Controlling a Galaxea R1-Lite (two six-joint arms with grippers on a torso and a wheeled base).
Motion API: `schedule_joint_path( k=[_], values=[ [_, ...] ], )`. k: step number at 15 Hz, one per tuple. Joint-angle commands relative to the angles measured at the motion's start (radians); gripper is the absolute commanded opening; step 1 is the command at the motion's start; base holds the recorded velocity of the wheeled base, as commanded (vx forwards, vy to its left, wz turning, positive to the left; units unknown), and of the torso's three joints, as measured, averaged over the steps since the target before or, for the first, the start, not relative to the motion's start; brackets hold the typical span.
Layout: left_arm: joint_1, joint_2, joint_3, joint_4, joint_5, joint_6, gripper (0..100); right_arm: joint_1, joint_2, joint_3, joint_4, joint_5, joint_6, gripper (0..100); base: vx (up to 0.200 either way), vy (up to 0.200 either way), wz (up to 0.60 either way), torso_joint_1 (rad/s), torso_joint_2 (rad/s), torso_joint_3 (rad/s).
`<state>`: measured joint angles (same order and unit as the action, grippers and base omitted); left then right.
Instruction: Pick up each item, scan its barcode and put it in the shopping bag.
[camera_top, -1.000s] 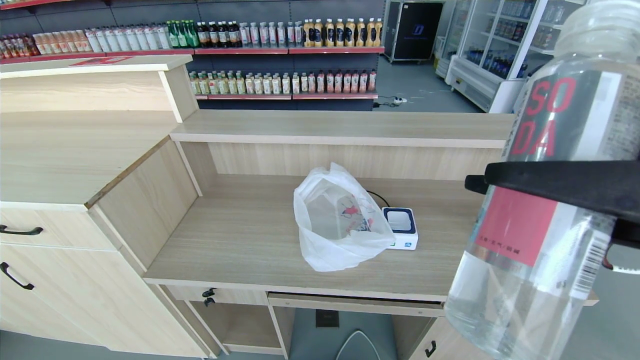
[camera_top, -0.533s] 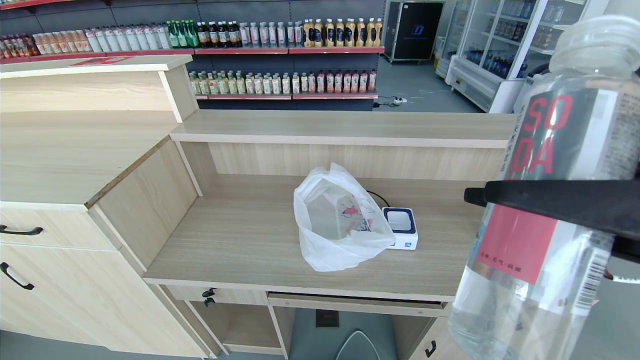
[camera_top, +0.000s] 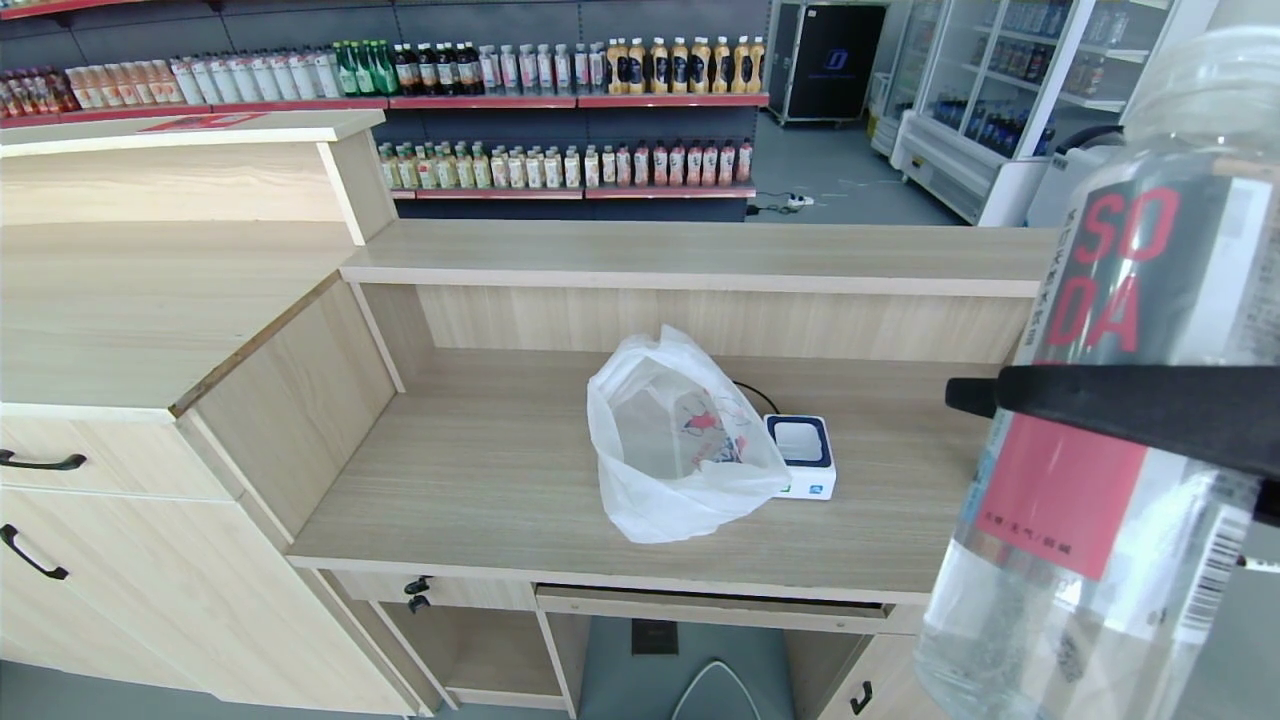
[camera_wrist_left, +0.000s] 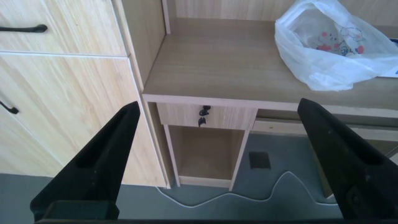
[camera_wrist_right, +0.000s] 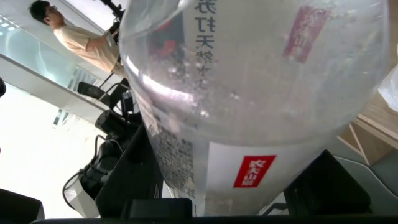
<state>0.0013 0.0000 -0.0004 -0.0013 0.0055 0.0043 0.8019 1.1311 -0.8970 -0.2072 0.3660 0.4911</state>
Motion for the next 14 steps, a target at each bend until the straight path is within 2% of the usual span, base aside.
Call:
schedule_joint_path(
  k=[1,8,10,11,13,14],
  values=[
    [0.000,0.000,-0.001,0.000,0.001,0.000,100,0.000,-0.001,0.001,0.000,0.001,0.000,0,0.000,0.000,0.00,0.000,0.00,0.000],
    [0.000,0.000,0.000,0.000,0.001,-0.001,100,0.000,0.003,-0.002,-0.006,0.001,0.000,0,0.000,0.000,0.00,0.000,0.00,0.000],
    [0.000,0.000,0.000,0.000,0.001,0.000,100,-0.029,0.012,-0.011,-0.009,-0.007,-0.011,0,0.000,0.000,0.00,0.000,0.00,0.000],
    [0.000,0.000,0.000,0.000,0.001,0.000,100,-0.081,0.022,-0.019,-0.009,-0.010,-0.039,0,0.000,0.000,0.00,0.000,0.00,0.000],
    [0.000,0.000,0.000,0.000,0.001,0.000,100,-0.274,0.069,-0.013,-0.014,-0.015,-0.147,0,0.000,0.000,0.00,0.000,0.00,0.000],
    [0.000,0.000,-0.001,0.000,0.001,0.000,100,-0.334,0.084,-0.008,-0.024,-0.016,-0.174,0,0.000,0.000,0.00,0.000,0.00,0.000]
  ],
)
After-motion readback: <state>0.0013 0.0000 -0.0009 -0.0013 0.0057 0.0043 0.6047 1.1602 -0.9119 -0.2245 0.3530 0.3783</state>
